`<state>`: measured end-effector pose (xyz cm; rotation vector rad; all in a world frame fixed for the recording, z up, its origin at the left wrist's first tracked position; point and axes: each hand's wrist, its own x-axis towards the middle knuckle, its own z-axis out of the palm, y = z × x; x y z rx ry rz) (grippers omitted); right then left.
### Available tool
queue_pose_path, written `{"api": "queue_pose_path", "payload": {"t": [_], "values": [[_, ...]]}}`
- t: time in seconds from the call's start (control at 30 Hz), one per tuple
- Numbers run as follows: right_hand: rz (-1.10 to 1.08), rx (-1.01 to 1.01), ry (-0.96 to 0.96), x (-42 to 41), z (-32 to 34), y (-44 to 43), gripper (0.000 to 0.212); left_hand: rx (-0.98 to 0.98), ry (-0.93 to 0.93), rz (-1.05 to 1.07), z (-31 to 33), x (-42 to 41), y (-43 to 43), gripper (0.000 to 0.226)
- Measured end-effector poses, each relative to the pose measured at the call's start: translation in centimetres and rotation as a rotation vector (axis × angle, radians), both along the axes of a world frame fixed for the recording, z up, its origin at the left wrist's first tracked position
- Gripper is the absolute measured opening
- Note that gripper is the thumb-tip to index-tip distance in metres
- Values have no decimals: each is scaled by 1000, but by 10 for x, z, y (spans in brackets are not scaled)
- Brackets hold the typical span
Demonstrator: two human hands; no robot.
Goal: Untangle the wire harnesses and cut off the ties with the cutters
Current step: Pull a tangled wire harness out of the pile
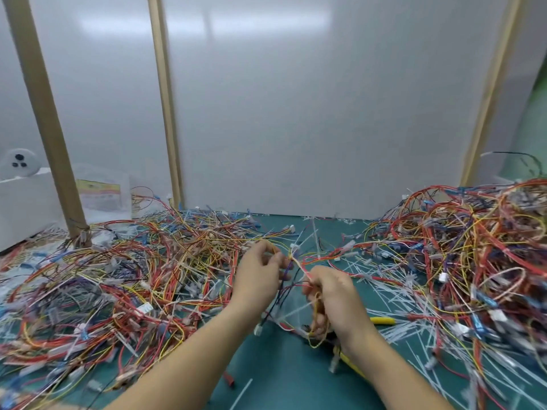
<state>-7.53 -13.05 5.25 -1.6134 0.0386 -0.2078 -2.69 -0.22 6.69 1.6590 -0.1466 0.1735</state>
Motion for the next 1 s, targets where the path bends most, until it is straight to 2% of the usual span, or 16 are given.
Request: {"api": "queue_pose_path", "payload": {"t": [0.1,0.17,0.23,0.3,0.37,0.43,0.53,0.63,0.7,0.87,0.97,1.0], "values": [[-136,92,81,8,-1,-8,25,511,-346,-7,-14,-20,1,11],[-134,90,123,10,-4,-9,34,834,-534,-20,-22,-29,2,11],[-109,26,150,10,-6,-8,43,1068,-709,1,-23,-33,5,16],[-95,-56,118,7,-6,-6,40,1220,-875,-2,-22,-33,10,22],[-64,-87,64,6,-7,-5,36,1266,-999,-34,-23,-32,16,28],[-26,-95,60,5,-7,-5,32,1306,-1044,-85,-24,-32,24,30],[98,-120,72,3,-7,-6,10,1406,-1104,-151,-24,-34,38,28],[190,-141,109,0,-6,-5,22,1419,-1152,-155,-20,-37,44,15],[230,-136,126,0,-4,-6,27,1397,-1163,-155,-15,-39,45,17],[329,-94,119,-2,-4,-5,17,1460,-1170,-198,-11,-47,46,14],[240,-324,-10,-2,-6,-3,9,1571,-1186,-238,-11,-58,43,6],[201,-394,-60,-1,-7,-2,14,1592,-1207,-247,-10,-62,41,7]]}}
